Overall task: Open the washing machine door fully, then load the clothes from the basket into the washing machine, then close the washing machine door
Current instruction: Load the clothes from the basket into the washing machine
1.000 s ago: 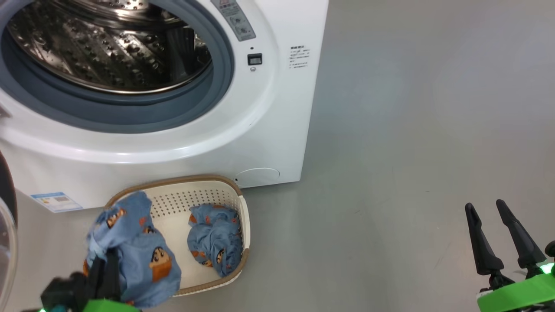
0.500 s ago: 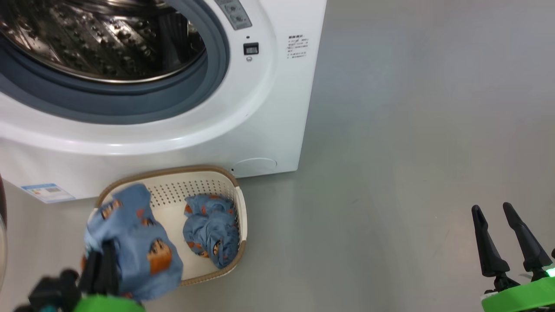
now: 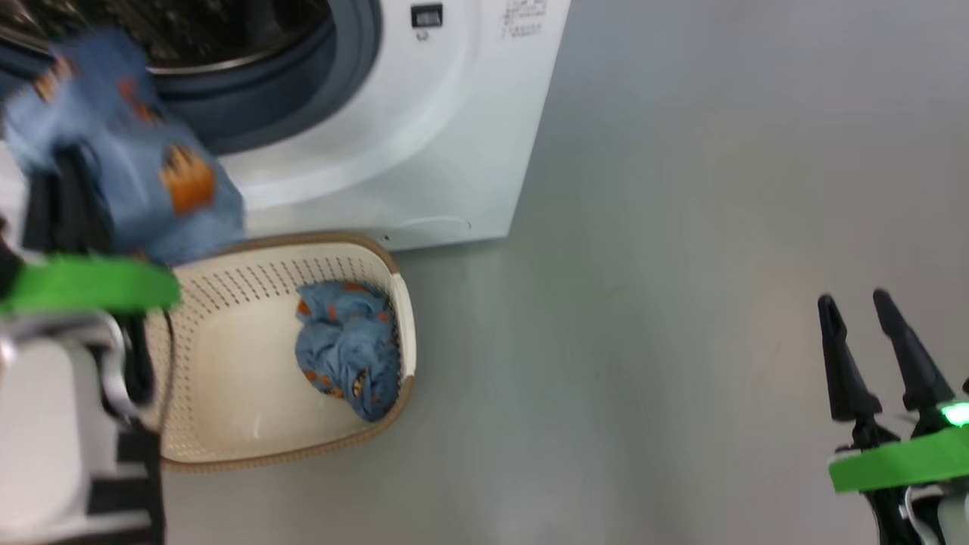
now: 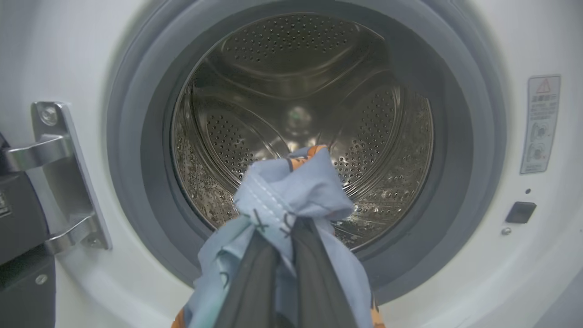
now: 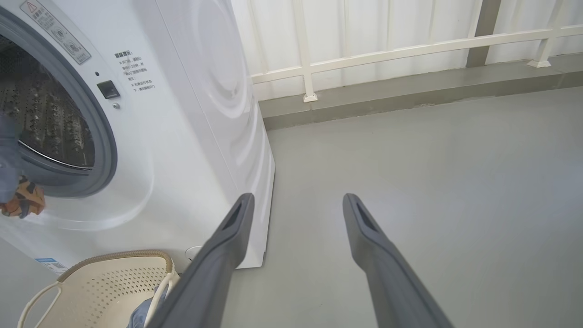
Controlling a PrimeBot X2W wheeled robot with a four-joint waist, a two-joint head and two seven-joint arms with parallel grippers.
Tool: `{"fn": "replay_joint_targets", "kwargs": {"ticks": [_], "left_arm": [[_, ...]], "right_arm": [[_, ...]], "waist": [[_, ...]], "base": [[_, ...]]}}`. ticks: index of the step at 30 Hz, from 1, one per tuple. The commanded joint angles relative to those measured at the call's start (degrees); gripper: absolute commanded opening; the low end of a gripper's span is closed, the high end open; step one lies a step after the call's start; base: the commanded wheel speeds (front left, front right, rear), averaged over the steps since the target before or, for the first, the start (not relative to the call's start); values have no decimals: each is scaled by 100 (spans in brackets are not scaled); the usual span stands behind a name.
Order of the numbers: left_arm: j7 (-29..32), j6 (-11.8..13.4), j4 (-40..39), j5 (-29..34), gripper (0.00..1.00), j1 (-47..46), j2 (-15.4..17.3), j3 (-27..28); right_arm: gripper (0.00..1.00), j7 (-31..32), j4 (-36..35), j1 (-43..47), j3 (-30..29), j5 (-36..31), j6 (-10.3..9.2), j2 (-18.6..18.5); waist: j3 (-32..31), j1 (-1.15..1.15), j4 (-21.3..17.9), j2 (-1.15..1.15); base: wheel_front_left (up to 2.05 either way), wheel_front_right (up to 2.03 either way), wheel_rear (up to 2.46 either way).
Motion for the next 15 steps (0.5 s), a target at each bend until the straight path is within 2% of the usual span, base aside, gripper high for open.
{"fn": "replay_joint_targets", "kwargs": {"ticks": [1,4,6,8,15], "left_arm": [[-36,-22,-43,83,0,-265,239,177],[-36,-7,371,179,0,-1007,381,190],[-36,15,875,367,0,-1645,589,139],[-36,19,1082,431,0,-1831,660,110],[-36,16,2702,634,0,-3035,1147,39]], "right_arm": [[100,-27,-149,-109,148,62,9,-120],[100,-27,-176,-316,211,97,9,-97],[100,-27,-179,-492,293,124,9,-61],[100,-27,-177,-545,310,131,9,-40],[100,-27,-137,-793,585,173,9,133]], "waist": [[367,-1,-148,0],[613,-1,-278,0],[798,-1,-445,0],[850,-1,-505,0],[1126,-1,-986,0]], "base": [[0,0,0],[0,0,0],[0,0,0],[0,0,0],[0,0,0]]}}
